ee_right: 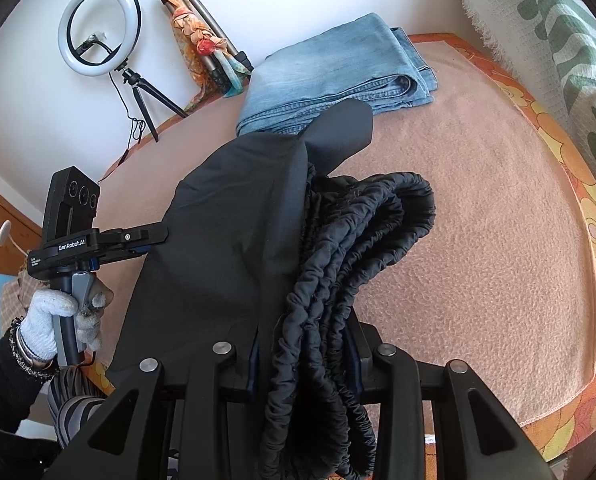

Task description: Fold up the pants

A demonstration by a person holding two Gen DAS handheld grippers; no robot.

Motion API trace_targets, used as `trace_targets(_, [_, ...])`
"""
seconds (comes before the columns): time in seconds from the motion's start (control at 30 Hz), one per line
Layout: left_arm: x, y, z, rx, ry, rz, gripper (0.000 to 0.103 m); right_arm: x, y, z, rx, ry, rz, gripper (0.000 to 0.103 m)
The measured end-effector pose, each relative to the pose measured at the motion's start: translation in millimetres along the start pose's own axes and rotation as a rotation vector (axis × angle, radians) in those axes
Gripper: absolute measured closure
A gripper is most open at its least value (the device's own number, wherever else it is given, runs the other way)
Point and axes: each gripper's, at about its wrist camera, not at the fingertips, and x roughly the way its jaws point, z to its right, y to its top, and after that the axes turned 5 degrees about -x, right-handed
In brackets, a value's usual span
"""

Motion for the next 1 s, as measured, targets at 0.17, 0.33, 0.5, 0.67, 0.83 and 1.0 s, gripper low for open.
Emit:
trace_targets(0.17, [20,13,5,-0.021,-0.092,0.006,0.032,5,2,3,0.011,0.012,0.0,0.069])
trace_targets(0.33, [44,12,22,0.032,-0.078,-0.051,0.09,7,4,1,0.028,0.007,0.01,0.069])
trace_targets(0.5, [22,0,45,0.139,-0.074,0.02,0.091,-8,5,-22,-0.061,-0.051,0.042,0.07])
trace_targets(0.67, [-12,-1,74,0.222,-0.079,0.088,0.091,-38,9,-49,-0.135,-0.091,0.121,0.071])
trace_targets(0.83, [-44,4,106,0.307,-0.077,0.144,0.091,-69,24,-73,-0.21,-0.136,0.205,0.071])
trace_targets(1.0, [-66,21,129,0.352,-0.075,0.19,0.091,-92,47,-86,-0.242,-0.157,0.263,0.071])
